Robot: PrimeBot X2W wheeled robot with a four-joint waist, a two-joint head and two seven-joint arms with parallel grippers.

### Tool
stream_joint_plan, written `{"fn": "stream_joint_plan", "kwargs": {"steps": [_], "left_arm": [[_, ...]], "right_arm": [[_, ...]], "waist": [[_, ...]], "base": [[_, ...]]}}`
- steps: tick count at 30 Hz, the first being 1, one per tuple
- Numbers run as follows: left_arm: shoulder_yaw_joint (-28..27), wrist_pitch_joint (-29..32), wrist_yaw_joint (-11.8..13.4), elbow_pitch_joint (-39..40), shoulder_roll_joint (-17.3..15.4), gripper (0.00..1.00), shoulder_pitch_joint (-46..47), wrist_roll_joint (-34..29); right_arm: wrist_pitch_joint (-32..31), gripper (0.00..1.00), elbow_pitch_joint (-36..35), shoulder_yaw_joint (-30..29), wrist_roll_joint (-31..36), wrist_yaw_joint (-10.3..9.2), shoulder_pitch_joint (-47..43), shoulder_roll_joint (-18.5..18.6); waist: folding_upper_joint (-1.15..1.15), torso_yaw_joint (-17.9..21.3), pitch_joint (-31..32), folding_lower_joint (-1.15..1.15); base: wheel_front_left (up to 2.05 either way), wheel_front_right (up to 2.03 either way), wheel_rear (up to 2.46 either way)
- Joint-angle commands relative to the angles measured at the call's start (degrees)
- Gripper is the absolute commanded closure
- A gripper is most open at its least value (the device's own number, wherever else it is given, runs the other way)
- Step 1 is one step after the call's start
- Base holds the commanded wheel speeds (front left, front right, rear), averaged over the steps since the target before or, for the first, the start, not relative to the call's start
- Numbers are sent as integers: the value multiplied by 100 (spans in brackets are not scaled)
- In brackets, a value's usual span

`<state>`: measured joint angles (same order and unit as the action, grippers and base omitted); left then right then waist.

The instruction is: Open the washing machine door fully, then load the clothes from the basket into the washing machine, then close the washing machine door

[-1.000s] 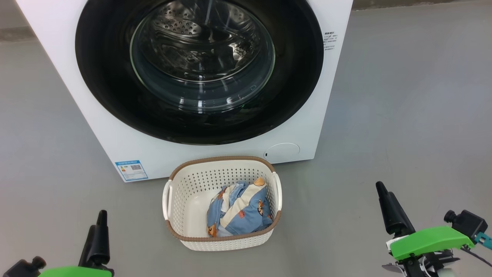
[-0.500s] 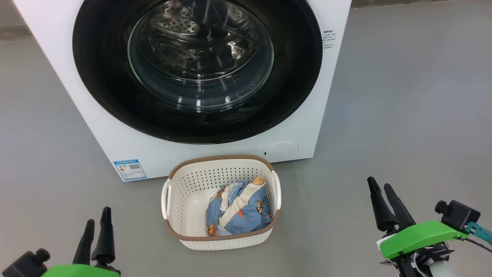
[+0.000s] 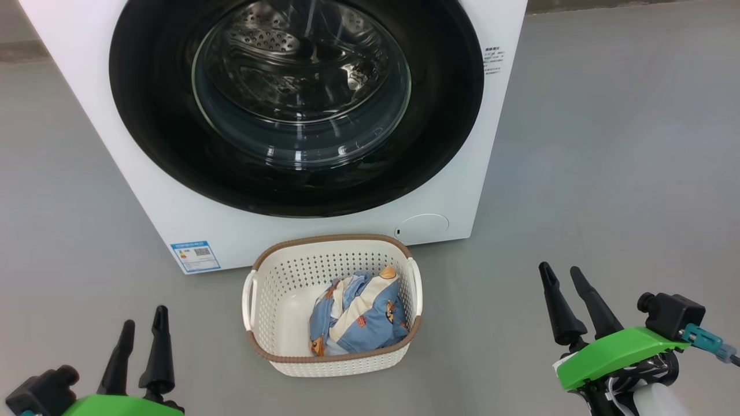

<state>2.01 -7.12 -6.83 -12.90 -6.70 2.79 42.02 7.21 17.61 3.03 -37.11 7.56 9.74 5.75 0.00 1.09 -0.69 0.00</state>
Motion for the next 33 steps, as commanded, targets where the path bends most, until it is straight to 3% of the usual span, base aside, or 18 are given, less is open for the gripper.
{"fn": "stream_joint_plan", "kwargs": {"steps": [1,33], "left_arm": [[-114,-84,-44,195,-144,0,194,-192],[-179,-630,-61,233,-278,0,65,-2348]], "right_arm": [[87,0,-132,132,234,-5,297,71],[623,0,20,364,2386,-7,602,96]], "waist": [[0,2,-4,0],[0,41,113,0]], "base": [[0,0,0],[0,0,0]]}}
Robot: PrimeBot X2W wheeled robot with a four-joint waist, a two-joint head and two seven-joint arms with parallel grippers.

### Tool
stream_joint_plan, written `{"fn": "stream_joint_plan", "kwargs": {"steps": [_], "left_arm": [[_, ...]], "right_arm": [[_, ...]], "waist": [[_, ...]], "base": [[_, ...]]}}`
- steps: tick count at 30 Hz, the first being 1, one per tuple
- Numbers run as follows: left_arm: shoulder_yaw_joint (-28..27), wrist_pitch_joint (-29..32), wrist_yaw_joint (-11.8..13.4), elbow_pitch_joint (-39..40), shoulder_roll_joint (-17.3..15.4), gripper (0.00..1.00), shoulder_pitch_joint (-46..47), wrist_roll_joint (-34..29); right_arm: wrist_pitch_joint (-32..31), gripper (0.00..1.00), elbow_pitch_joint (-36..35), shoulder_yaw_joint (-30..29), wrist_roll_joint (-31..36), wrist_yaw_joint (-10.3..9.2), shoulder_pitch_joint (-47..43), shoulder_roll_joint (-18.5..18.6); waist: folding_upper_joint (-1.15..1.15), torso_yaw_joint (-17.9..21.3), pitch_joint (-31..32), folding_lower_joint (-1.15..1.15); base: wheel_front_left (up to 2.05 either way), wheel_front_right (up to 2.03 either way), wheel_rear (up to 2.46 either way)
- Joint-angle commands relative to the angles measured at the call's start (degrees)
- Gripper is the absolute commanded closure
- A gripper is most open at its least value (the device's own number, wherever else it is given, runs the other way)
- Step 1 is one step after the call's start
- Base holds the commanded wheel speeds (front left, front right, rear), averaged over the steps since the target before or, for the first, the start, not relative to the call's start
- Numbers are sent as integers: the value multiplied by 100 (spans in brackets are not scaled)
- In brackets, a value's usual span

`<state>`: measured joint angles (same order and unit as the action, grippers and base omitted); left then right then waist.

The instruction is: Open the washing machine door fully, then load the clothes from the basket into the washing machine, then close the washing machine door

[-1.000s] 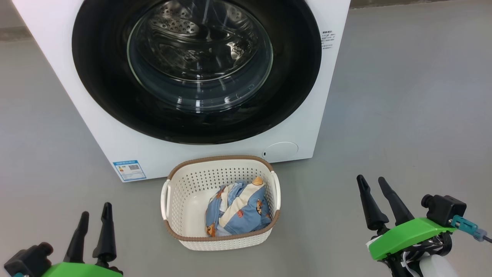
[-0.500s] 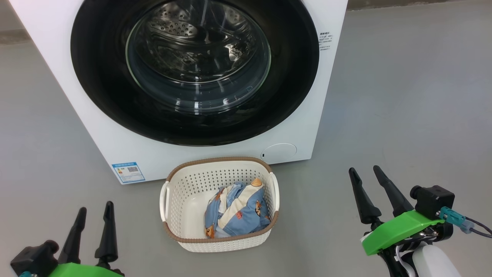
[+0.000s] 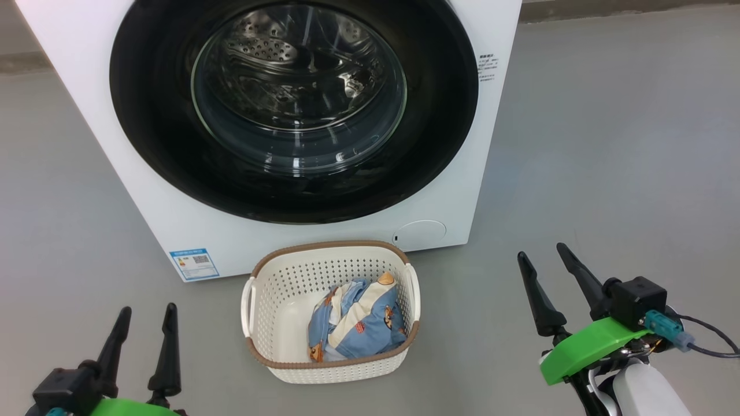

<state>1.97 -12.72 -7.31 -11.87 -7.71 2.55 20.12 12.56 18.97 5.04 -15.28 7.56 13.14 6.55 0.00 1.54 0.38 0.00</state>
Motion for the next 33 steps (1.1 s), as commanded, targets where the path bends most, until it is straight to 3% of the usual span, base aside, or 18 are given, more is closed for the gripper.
{"fn": "stream_joint_plan", "kwargs": {"steps": [1,10,33], "left_arm": [[-182,-87,-13,128,-176,0,84,-233],[-298,-228,-14,7,-111,0,46,-796],[-567,-228,99,-453,20,0,95,-880]], "right_arm": [[105,0,-104,167,265,-7,269,16],[244,0,165,39,718,-8,358,-52],[244,0,858,-382,826,-8,545,-290]], "waist": [[0,-6,11,0],[0,-16,35,0],[0,-60,14,0]], "base": [[0,0,0],[0,0,0],[0,0,0]]}}
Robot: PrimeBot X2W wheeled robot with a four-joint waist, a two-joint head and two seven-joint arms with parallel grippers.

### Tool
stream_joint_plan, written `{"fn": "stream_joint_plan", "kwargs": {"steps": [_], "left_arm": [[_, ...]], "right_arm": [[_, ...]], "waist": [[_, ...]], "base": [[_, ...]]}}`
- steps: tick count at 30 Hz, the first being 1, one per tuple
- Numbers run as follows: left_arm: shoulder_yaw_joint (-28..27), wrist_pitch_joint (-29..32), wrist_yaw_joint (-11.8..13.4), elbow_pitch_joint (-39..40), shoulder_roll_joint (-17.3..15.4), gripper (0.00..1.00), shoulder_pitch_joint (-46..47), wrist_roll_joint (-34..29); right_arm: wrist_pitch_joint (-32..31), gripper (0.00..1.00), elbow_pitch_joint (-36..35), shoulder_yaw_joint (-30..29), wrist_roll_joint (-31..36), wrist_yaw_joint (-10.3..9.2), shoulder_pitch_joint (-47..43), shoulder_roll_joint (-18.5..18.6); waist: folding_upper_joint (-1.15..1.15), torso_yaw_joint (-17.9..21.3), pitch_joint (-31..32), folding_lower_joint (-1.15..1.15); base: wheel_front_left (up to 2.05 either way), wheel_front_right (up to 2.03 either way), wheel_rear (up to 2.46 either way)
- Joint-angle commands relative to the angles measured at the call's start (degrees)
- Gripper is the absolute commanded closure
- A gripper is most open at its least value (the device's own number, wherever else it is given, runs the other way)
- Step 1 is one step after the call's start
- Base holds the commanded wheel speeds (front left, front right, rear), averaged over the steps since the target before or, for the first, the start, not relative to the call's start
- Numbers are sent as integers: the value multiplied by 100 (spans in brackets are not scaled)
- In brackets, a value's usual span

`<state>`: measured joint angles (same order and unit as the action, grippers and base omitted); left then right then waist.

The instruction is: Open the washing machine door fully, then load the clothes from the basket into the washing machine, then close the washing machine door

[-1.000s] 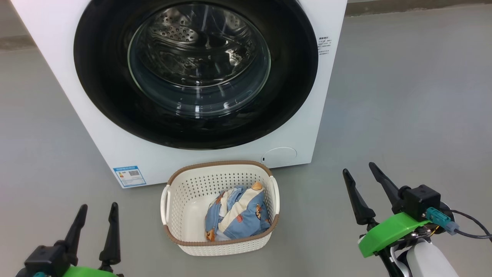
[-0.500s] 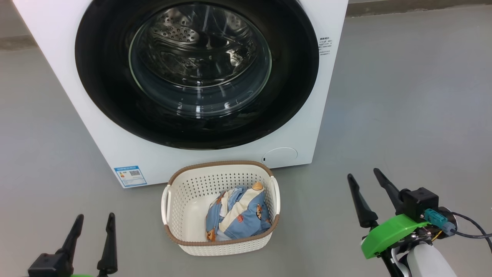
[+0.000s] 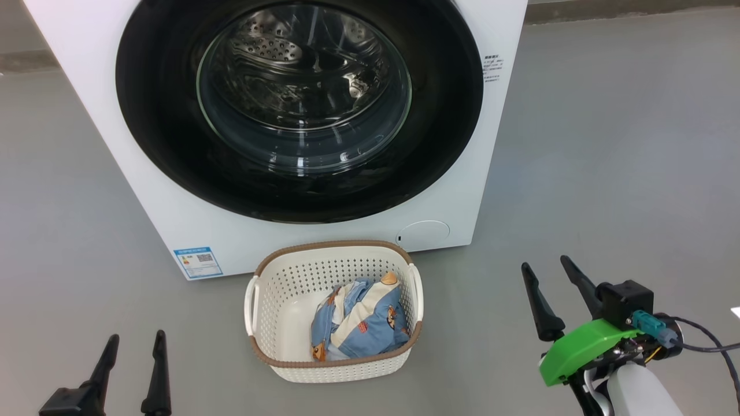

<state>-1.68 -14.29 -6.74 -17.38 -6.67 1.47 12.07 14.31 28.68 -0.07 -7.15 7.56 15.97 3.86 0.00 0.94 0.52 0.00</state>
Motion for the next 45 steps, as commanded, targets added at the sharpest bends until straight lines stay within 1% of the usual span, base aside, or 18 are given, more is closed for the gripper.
{"fn": "stream_joint_plan", "kwargs": {"steps": [1,7,24,33,45], "left_arm": [[-207,-71,50,89,-82,0,207,-79],[-225,-71,93,60,-71,0,218,-114],[-350,-71,86,114,-25,0,233,-43],[-411,-71,38,43,-50,0,246,67],[-503,-71,21,70,-55,0,300,-42]], "right_arm": [[69,0,-103,125,10,-8,269,-24],[69,0,-48,73,-4,-8,290,-38],[69,0,-9,35,35,-8,301,-60],[69,0,-23,17,31,-8,293,-60],[69,0,-90,-15,29,-8,275,-64]], "waist": [[0,-3,0,0],[0,-24,9,0],[0,-16,3,0],[0,-10,3,0],[0,6,-19,0]], "base": [[0,0,0],[0,0,0],[0,0,0],[0,0,0],[1,1,-2]]}}
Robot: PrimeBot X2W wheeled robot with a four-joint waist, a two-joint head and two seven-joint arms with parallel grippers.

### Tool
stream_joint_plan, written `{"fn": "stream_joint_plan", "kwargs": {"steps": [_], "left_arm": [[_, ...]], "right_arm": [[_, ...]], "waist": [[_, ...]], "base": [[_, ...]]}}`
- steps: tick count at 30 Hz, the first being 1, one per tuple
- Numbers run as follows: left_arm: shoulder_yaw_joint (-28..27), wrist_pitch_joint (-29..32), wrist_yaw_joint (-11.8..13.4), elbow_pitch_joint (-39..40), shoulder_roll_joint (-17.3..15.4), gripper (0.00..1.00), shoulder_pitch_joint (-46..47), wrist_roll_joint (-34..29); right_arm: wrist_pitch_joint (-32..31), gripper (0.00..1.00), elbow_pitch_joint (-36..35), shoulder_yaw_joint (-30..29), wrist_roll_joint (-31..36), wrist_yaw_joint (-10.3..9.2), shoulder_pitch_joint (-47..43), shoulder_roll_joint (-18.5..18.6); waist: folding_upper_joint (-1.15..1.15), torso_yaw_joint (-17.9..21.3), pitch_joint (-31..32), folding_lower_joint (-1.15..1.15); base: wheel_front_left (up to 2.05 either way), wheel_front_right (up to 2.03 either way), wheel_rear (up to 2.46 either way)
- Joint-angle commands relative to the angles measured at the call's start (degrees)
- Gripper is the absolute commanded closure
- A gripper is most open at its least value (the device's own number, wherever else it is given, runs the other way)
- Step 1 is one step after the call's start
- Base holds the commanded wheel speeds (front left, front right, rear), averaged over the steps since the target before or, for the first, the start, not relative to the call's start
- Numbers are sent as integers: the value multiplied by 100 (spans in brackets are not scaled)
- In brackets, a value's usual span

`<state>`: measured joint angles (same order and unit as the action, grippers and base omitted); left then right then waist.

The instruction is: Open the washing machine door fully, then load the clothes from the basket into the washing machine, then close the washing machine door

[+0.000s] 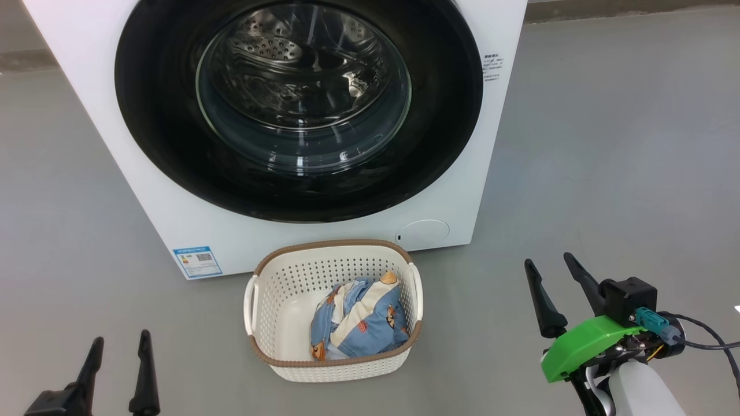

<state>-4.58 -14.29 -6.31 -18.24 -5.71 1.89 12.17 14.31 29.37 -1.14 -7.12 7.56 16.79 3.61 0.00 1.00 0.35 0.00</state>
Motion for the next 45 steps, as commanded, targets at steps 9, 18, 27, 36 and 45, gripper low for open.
{"fn": "stream_joint_plan", "kwargs": {"steps": [9,18,27,36,45], "left_arm": [[-268,-71,-35,196,-141,0,282,-141],[-339,-71,-58,177,-134,0,308,-184],[-484,-71,-72,306,-66,0,339,-166],[-506,-71,-91,347,0,0,330,-248],[-416,-71,-108,469,12,0,252,-311]], "right_arm": [[69,0,-192,54,26,-8,169,-42],[69,0,-206,11,27,-8,156,-42],[69,0,-274,-54,19,-8,149,-46],[69,0,-325,-50,24,-8,131,-50],[69,0,-335,-40,25,-8,132,-42]], "waist": [[0,-17,-26,0],[0,-53,-46,0],[0,-59,-68,0],[0,-73,-91,0],[0,-88,-83,0]], "base": [[50,50,-100],[113,113,-226],[111,111,-221],[52,52,-104],[2,2,-4]]}}
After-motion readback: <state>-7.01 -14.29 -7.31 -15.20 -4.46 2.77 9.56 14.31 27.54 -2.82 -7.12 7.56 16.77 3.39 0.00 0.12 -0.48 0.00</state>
